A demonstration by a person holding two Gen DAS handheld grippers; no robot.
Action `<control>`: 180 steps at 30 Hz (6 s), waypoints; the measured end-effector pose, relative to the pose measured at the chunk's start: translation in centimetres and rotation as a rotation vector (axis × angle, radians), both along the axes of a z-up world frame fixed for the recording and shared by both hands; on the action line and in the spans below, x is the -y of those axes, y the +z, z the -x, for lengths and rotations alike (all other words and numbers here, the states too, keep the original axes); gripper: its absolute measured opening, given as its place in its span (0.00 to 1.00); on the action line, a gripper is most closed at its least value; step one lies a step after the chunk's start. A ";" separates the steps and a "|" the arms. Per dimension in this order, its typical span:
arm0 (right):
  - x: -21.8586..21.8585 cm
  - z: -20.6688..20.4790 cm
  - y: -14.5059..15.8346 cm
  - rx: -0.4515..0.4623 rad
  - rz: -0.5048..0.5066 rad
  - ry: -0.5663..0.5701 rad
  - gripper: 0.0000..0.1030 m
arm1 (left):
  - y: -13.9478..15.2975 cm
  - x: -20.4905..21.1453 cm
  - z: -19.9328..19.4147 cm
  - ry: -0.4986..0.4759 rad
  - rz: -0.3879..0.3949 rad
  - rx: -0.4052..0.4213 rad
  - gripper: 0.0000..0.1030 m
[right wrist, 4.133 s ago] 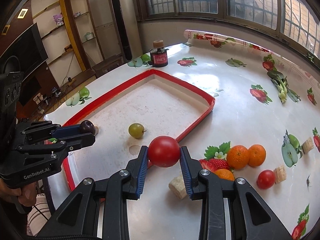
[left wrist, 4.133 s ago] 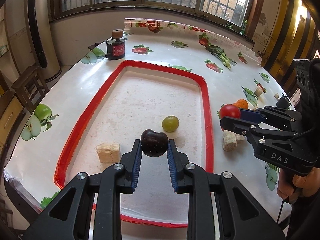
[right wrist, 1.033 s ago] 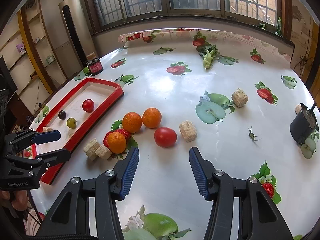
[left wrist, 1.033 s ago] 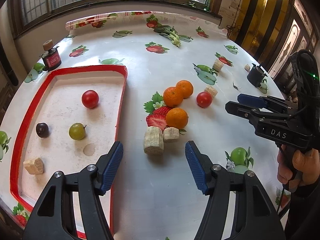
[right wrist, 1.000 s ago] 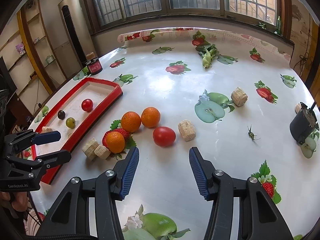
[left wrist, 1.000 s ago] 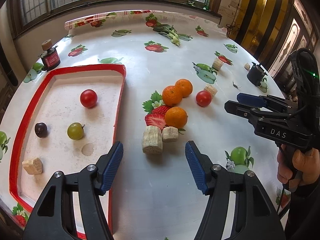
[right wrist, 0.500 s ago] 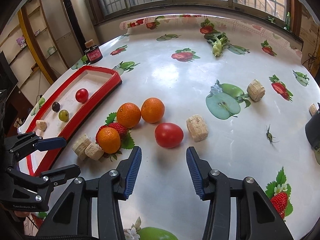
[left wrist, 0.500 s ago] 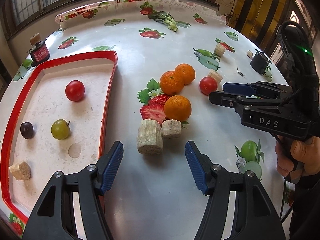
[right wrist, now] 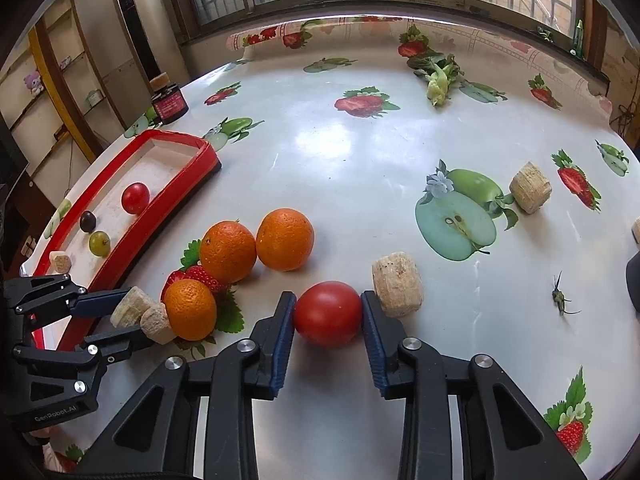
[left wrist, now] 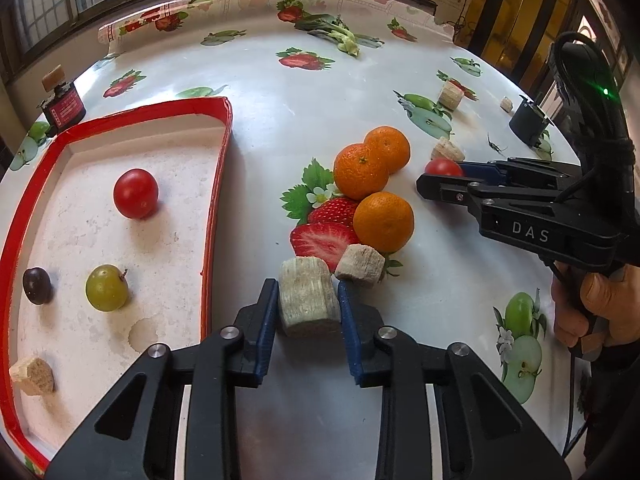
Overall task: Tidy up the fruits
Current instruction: 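Grasp the cylindrical cork with left tool while right tool grasps another red tomato, then carry the cork with left tool into the tray while right carries the tomato, then open left tool to drop the cork while right tool releases the tomato, then withdraw both tools from the tray toward the oranges and corks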
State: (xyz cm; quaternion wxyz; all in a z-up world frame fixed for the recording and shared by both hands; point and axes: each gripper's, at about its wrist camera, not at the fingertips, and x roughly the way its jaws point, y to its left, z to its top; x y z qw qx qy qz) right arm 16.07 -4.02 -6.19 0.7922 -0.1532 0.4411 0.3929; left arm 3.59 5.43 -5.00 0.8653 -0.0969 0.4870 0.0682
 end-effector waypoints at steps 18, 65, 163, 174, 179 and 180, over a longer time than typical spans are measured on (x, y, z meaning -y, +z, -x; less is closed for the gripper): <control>1.6 3.2 3.2 0.044 -0.046 0.015 0.32 | 3.8 0.1 2.8 0.028 -0.008 0.099 0.26; -9.4 10.0 6.2 0.094 -0.081 0.242 0.32 | 5.6 -9.7 9.8 0.250 -0.009 0.156 0.26; -1.4 4.1 6.0 0.070 -0.082 0.041 0.52 | 6.0 -5.9 4.1 0.206 -0.020 0.088 0.48; 4.3 2.9 4.5 0.050 -0.066 -0.050 0.52 | 5.4 -1.0 2.2 0.095 0.010 0.079 0.48; 5.0 2.3 3.9 0.036 -0.067 -0.067 0.52 | 4.5 0.6 1.4 0.063 0.022 0.057 0.48; 4.9 2.3 3.8 0.035 -0.068 -0.065 0.52 | 4.3 0.9 1.2 0.057 0.024 0.051 0.48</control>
